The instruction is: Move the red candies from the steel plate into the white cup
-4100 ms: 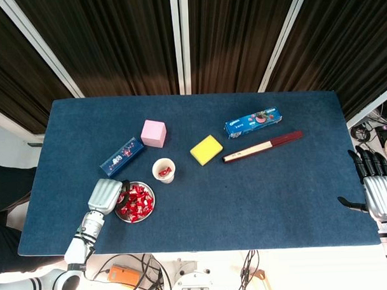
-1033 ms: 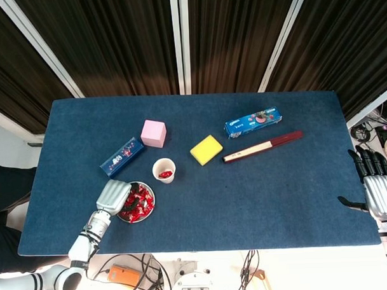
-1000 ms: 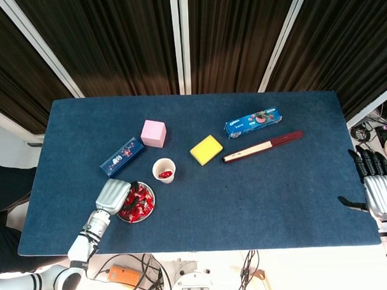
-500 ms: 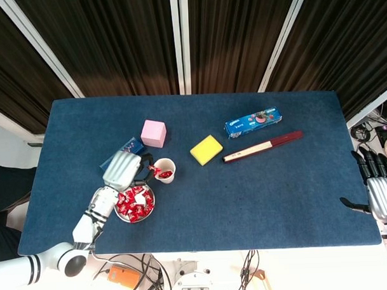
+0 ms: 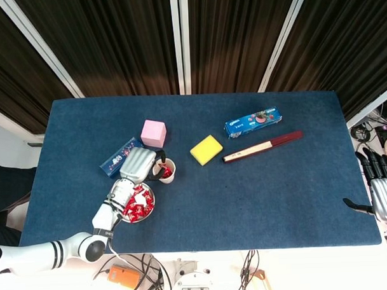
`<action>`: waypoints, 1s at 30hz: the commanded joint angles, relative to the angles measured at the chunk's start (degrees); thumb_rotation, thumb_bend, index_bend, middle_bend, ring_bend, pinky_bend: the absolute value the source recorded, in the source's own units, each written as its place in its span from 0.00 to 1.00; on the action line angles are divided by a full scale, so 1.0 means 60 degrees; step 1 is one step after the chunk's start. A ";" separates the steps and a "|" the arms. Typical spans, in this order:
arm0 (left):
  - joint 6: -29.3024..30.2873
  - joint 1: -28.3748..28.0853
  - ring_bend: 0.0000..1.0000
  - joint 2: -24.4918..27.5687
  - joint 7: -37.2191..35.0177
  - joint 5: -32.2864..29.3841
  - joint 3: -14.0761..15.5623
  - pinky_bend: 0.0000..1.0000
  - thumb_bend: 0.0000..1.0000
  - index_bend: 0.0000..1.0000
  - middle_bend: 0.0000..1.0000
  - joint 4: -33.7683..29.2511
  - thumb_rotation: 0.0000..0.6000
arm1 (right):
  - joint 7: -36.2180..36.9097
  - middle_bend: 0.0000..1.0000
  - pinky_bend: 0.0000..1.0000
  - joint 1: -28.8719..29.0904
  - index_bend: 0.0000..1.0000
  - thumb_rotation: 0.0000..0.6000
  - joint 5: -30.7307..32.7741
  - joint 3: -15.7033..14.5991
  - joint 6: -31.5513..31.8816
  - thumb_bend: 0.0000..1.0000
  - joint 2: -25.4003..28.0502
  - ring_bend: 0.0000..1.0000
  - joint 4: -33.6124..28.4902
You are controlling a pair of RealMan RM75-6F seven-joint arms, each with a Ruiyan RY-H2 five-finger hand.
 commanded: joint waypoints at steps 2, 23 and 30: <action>0.0374 0.0193 0.87 0.0290 0.0018 0.0183 0.0174 0.81 0.25 0.37 0.97 -0.0317 0.92 | -0.0031 0.01 0.00 0.0031 0.00 1.00 -0.0047 0.0002 -0.0019 0.15 -0.0012 0.00 -0.0020; 0.1563 0.1790 0.86 0.1515 -0.1659 0.3499 0.2439 0.81 0.30 0.42 0.97 -0.0116 1.00 | -0.0186 0.01 0.00 0.0061 0.00 1.00 -0.0218 0.0006 0.0064 0.15 0.0015 0.00 -0.0217; 0.0872 0.1472 0.86 0.0967 -0.1398 0.3747 0.2549 0.81 0.30 0.42 0.97 0.0684 1.00 | -0.0284 0.01 0.00 0.0019 0.00 1.00 -0.0192 0.0006 0.0118 0.15 0.0060 0.00 -0.0317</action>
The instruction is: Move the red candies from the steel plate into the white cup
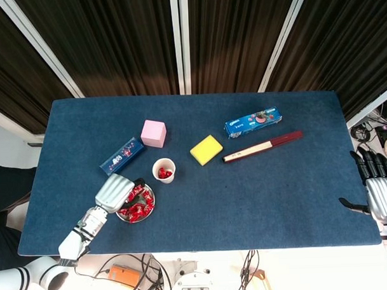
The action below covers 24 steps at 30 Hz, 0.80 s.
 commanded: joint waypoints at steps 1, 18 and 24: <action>-0.0269 -0.0142 0.86 -0.0211 0.0181 0.0086 0.0054 0.81 0.30 0.42 0.97 0.0255 1.00 | -0.0027 0.01 0.00 -0.0016 0.00 1.00 0.0017 0.0001 0.0016 0.15 0.0018 0.00 -0.0025; -0.1076 -0.0334 0.86 -0.0603 0.0721 -0.0360 -0.0010 0.81 0.24 0.42 0.97 0.0675 1.00 | -0.0132 0.01 0.00 -0.0040 0.00 1.00 0.0105 -0.0002 -0.0023 0.15 0.0018 0.00 -0.0096; -0.1259 -0.0359 0.86 -0.0679 0.0749 -0.0510 -0.0021 0.81 0.25 0.42 0.97 0.0774 1.00 | -0.0190 0.01 0.00 -0.0032 0.00 1.00 0.0120 0.0012 -0.0029 0.15 0.0020 0.00 -0.0135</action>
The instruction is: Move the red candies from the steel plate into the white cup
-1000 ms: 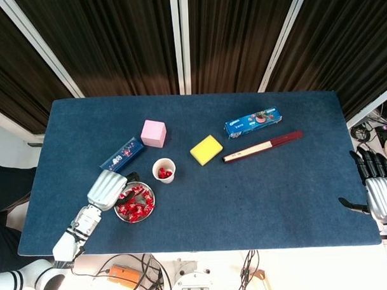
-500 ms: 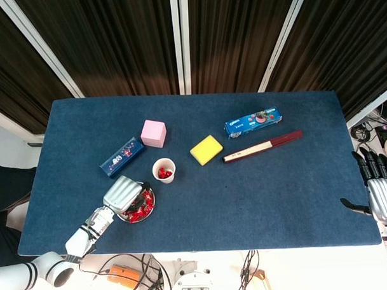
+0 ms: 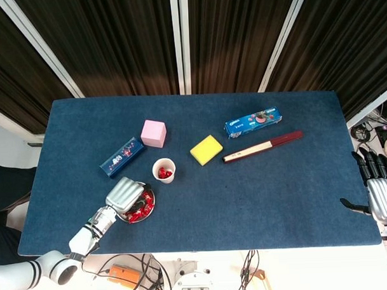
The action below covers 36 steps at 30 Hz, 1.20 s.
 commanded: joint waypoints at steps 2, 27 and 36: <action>-0.0079 -0.0015 0.86 -0.0068 -0.0039 -0.0063 -0.0012 0.81 0.25 0.42 0.97 0.0103 1.00 | -0.0031 0.01 0.00 0.0004 0.00 1.00 0.0016 0.0000 -0.0018 0.15 -0.0001 0.00 -0.0020; 0.1211 0.0090 0.87 0.1010 -0.1584 0.0114 -0.1114 0.81 0.42 0.56 0.97 -0.1400 1.00 | 0.0064 0.01 0.00 -0.0017 0.00 1.00 -0.0095 -0.0016 0.0054 0.15 -0.0039 0.00 0.0025; 0.0087 -0.0924 0.87 0.0674 -0.1009 -0.1148 -0.2090 0.81 0.42 0.55 0.97 -0.1637 1.00 | 0.0244 0.01 0.00 -0.0059 0.00 1.00 -0.0060 -0.0021 0.0073 0.15 -0.0052 0.00 0.0178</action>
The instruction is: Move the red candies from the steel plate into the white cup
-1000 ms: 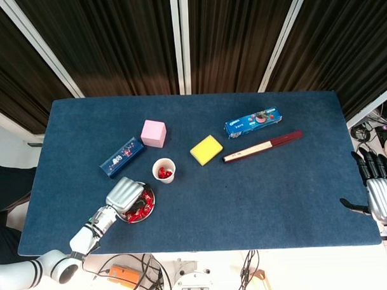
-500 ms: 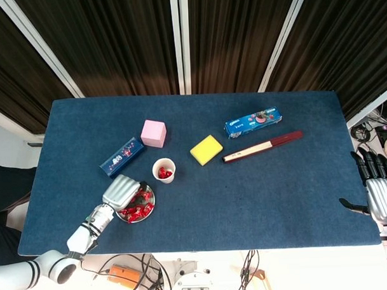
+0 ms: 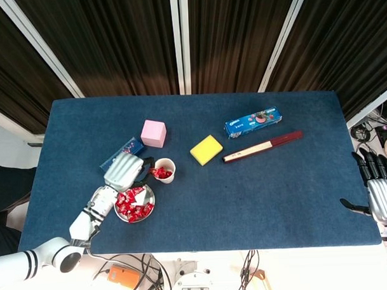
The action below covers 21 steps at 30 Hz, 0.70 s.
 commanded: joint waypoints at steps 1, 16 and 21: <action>-0.0509 -0.0464 0.87 -0.0305 0.0272 -0.0597 -0.0365 0.81 0.41 0.55 0.97 0.0125 1.00 | 0.0048 0.01 0.00 -0.0015 0.00 1.00 0.0039 0.0002 -0.0008 0.15 -0.0002 0.00 0.0049; -0.0369 -0.0639 0.87 -0.0623 0.1227 -0.1803 -0.0303 0.81 0.20 0.34 0.97 0.0278 1.00 | 0.0207 0.01 0.00 0.0063 0.00 1.00 0.0076 0.0034 -0.0152 0.15 -0.0059 0.00 0.0242; 0.0630 -0.0018 0.87 -0.0157 0.0856 -0.1138 -0.0020 0.81 0.19 0.35 0.97 -0.0296 1.00 | 0.0203 0.01 0.00 0.0073 0.00 1.00 0.0052 0.0049 -0.0128 0.15 -0.0050 0.00 0.0215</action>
